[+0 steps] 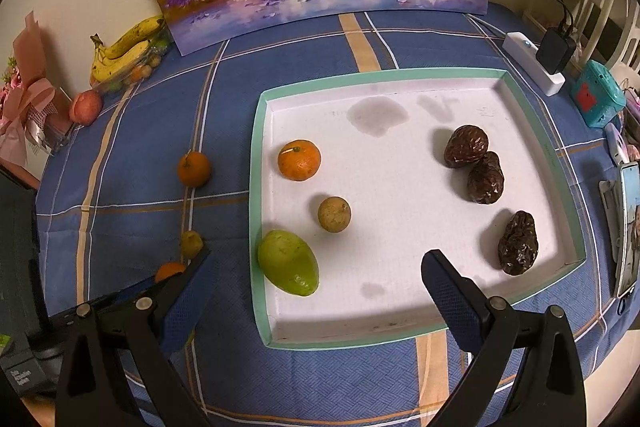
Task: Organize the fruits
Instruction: 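Grasp the orange with the left tool while the right tool grasps the small brown fruit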
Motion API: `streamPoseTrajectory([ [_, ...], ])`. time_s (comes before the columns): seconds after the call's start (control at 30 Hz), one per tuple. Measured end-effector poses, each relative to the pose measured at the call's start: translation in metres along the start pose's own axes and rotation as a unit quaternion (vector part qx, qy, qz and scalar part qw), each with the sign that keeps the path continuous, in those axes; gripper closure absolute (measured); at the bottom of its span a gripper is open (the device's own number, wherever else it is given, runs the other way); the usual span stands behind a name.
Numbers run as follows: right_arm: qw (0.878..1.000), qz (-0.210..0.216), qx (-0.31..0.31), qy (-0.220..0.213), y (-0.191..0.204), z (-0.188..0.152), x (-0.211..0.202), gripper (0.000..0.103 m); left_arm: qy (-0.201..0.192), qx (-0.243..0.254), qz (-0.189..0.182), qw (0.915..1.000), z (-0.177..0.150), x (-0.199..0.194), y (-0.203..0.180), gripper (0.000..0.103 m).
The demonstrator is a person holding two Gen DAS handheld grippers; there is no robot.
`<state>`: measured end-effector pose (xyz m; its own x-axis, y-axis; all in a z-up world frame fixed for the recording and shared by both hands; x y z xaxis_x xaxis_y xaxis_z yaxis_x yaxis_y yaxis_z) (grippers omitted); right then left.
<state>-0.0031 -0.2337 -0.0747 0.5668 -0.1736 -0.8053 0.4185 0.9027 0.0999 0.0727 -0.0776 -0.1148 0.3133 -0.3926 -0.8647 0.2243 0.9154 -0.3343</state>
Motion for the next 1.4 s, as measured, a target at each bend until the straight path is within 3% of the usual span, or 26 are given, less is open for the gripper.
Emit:
streamPoseTrajectory([
  [0.2,1.0,0.014,-0.014,0.007,0.015,-0.004,0.013,0.002,-0.04,-0.067,0.015,0.9968,0.019,-0.019,0.033,0.066],
  [0.4,0.997,0.055,-0.045,-0.005,0.05,-0.003,0.019,0.004,-0.068,-0.09,0.041,0.9928,0.028,-0.037,0.059,0.066],
  [0.5,0.995,0.074,-0.063,-0.01,0.067,-0.004,0.022,0.018,-0.077,-0.104,0.047,0.9905,0.03,-0.043,0.071,0.066],
  [0.6,0.992,0.092,-0.082,-0.009,0.085,-0.009,0.027,0.024,-0.082,-0.112,0.05,0.989,0.03,-0.046,0.079,0.066],
  [0.7,0.989,0.105,-0.102,-0.008,0.101,-0.013,0.031,0.043,-0.086,-0.122,0.05,0.9874,0.032,-0.047,0.085,0.066],
  [0.77,0.987,0.114,-0.11,-0.005,0.108,-0.015,0.034,0.044,-0.087,-0.126,0.05,0.987,0.032,-0.047,0.087,0.066],
  [0.83,0.985,0.123,-0.12,0.004,0.116,-0.019,0.038,0.054,-0.085,-0.128,0.049,0.9869,0.033,-0.046,0.089,0.066],
  [1.27,0.986,0.095,-0.133,0.035,0.118,-0.03,0.071,0.071,-0.07,-0.139,0.044,0.9868,0.035,-0.036,0.093,0.066],
  [1.4,0.985,0.109,-0.128,0.037,0.122,-0.031,0.074,0.079,-0.068,-0.139,0.046,0.9869,0.036,-0.034,0.094,0.066],
])
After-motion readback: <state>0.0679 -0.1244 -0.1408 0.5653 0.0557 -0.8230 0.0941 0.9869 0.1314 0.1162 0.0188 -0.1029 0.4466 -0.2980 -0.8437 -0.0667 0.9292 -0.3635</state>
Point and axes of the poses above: each gripper's, at about its wrist camera, not at the fingertips, and x roughly the way its jaws point, y to its left, z to its top, the point moved 6 cm from there along x, roughly the way its jaws point, and after that the axes turned 12 degrees about -y, right-handed, at the moved point
